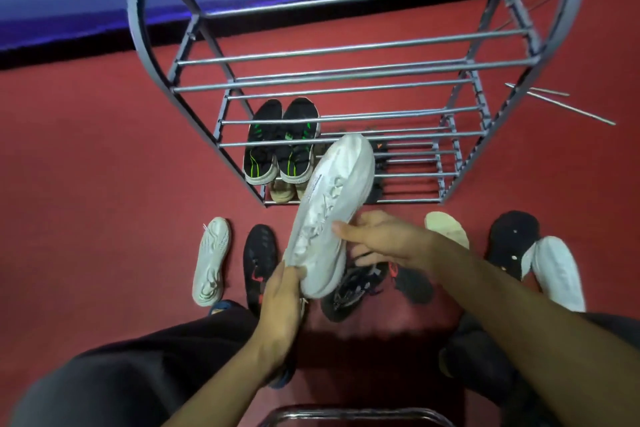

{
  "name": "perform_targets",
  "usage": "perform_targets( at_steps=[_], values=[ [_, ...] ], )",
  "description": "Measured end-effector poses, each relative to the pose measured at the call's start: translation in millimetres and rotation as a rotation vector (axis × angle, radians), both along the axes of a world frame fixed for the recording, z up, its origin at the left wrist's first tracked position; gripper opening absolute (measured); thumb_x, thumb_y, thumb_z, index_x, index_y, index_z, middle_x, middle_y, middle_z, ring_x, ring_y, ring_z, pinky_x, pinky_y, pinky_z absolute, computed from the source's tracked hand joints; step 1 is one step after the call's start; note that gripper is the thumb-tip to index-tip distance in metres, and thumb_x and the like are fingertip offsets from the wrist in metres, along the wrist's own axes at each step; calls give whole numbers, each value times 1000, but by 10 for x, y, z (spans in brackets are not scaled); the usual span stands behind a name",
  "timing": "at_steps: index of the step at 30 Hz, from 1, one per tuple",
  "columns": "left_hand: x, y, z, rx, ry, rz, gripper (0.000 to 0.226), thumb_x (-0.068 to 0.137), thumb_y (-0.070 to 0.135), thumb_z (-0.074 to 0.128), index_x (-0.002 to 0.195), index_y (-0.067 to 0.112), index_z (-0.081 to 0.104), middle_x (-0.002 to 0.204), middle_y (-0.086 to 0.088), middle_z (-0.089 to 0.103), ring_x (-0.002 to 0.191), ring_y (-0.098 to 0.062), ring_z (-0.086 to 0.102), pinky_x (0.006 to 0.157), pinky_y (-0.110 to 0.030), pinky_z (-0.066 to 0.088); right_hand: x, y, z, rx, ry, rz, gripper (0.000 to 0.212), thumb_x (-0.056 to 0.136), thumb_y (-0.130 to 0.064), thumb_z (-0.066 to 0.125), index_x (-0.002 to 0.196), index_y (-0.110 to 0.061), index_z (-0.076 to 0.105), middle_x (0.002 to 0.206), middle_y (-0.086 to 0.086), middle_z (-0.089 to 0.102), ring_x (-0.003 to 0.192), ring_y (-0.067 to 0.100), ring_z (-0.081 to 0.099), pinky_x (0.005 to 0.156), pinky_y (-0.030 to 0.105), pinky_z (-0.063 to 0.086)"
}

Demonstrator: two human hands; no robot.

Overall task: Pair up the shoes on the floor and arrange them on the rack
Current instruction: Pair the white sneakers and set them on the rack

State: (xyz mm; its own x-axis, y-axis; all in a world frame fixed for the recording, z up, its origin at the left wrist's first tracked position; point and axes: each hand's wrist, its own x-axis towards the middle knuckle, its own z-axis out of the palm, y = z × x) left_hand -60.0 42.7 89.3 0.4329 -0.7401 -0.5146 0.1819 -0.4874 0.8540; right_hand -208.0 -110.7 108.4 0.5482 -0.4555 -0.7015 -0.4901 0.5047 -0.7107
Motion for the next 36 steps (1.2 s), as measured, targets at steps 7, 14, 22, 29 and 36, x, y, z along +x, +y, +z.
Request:
perform_targets(
  at_steps=[7, 14, 22, 29, 36],
  values=[
    [-77, -13, -61, -54, -61, -183, 35, 83, 38, 52, 116, 41, 62, 119, 7, 70, 114, -17, 65, 93, -35, 53, -71, -15, 82, -39, -49, -145, 29, 101, -13, 59, 129, -13, 59, 128, 6, 69, 111, 21, 69, 80, 31, 61],
    [-118, -140, -289, -117, -98, -423, 36, 93, 48, 54, 128, 48, 49, 130, 18, 62, 125, -4, 56, 108, -36, 45, -41, -89, 16, -138, 82, -184, 39, 92, -10, 69, 130, -14, 61, 123, 5, 71, 111, 26, 68, 99, 51, 55],
    [1263, -454, -1129, 612, -854, -1087, 66, 82, 61, 55, 133, 21, 48, 132, -11, 59, 117, -34, 60, 93, -37, 51, -43, -89, -370, -252, 256, -123, 21, 88, -11, 73, 108, -6, 75, 81, -3, 75, 72, 11, 71, 60, 24, 52],
    [2288, -258, -2106, 987, -748, -90, 66, 91, 46, 57, 138, 2, 43, 138, -21, 48, 130, -38, 49, 108, -46, 43, 74, -155, -430, -110, 145, -172, 13, 90, -26, 72, 97, -18, 79, 95, -1, 82, 86, 20, 79, 82, 40, 61],
    [2565, -211, -2479, 951, -689, -125, 58, 85, 23, 67, 134, 4, 45, 130, -18, 54, 122, -37, 54, 103, -46, 47, 79, -214, -375, -79, 237, -203, 15, 94, -24, 68, 104, -18, 77, 98, -2, 81, 88, 19, 79, 82, 37, 57]
  ],
)
